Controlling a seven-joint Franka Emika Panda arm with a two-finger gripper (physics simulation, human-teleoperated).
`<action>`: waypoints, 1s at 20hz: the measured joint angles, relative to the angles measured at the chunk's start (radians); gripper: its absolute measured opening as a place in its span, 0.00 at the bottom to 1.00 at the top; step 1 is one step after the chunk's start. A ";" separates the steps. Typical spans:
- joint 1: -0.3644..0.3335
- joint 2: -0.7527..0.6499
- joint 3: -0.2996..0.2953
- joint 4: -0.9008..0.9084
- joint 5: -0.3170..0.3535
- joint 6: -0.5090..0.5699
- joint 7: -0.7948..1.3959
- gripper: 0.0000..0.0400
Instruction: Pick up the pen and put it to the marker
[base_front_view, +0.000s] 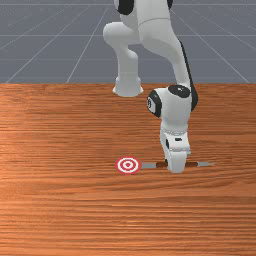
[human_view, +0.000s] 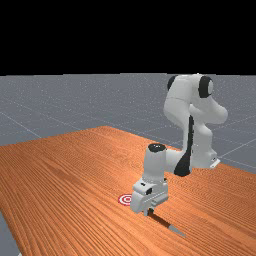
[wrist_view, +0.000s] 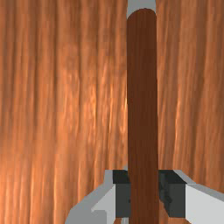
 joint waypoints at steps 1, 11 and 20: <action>-0.007 -0.006 0.000 -0.008 -0.001 0.010 -0.009 0.24; -0.249 -0.034 0.042 -0.059 0.003 0.011 -0.304 0.23; -0.371 -0.029 0.070 -0.052 -0.004 0.006 -0.476 0.23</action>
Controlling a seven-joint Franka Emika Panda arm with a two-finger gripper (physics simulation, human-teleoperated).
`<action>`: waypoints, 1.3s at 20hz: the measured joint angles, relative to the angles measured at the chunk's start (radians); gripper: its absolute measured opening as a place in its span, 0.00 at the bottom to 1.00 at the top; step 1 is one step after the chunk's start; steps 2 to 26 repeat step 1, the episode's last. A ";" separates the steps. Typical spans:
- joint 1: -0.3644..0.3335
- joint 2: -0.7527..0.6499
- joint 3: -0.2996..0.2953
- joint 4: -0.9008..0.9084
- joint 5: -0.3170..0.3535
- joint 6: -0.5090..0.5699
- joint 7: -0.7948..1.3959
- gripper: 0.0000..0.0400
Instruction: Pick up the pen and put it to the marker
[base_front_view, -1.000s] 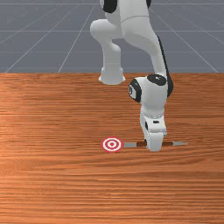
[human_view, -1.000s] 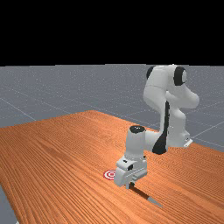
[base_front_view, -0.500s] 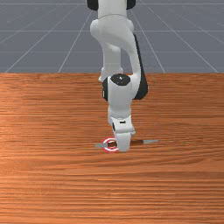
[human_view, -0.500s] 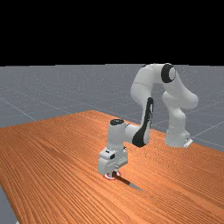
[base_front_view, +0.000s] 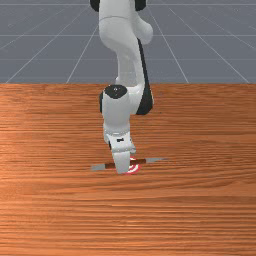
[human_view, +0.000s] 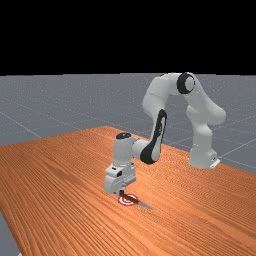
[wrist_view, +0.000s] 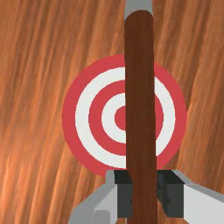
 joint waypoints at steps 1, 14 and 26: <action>-0.010 0.001 -0.007 0.002 0.006 -0.001 0.008 0.50; -0.010 0.001 -0.007 0.002 0.006 -0.001 0.008 0.50; -0.010 0.001 -0.007 0.002 0.006 -0.001 0.008 0.50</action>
